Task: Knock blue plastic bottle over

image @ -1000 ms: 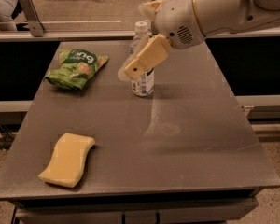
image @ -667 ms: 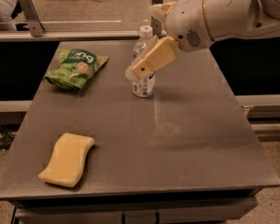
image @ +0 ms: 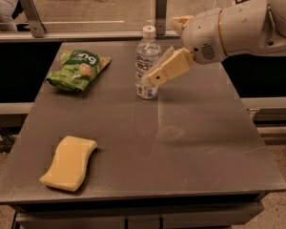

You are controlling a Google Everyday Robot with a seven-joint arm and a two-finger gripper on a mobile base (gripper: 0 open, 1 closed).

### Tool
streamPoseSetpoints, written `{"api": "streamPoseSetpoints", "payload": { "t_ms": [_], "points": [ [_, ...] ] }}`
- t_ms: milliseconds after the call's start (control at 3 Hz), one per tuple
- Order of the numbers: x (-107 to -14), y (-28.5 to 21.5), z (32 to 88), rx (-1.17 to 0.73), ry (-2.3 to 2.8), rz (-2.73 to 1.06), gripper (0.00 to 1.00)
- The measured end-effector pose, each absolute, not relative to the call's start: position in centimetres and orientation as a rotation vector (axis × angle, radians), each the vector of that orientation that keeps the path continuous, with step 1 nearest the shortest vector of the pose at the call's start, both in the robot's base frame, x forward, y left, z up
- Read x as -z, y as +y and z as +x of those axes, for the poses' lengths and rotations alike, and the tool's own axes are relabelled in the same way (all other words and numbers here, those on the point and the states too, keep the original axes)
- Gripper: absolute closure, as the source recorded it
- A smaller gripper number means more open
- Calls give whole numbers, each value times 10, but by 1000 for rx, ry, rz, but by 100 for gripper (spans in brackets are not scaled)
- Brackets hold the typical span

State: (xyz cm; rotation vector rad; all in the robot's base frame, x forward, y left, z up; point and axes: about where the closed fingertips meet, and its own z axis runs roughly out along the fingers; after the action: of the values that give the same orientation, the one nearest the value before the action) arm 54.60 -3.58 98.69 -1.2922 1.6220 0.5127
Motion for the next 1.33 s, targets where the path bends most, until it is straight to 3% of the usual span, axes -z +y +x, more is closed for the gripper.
{"api": "streamPoseSetpoints", "payload": {
  "t_ms": [1333],
  "points": [
    [-885,-30,584,-628,1706,-1240,0]
  ]
}}
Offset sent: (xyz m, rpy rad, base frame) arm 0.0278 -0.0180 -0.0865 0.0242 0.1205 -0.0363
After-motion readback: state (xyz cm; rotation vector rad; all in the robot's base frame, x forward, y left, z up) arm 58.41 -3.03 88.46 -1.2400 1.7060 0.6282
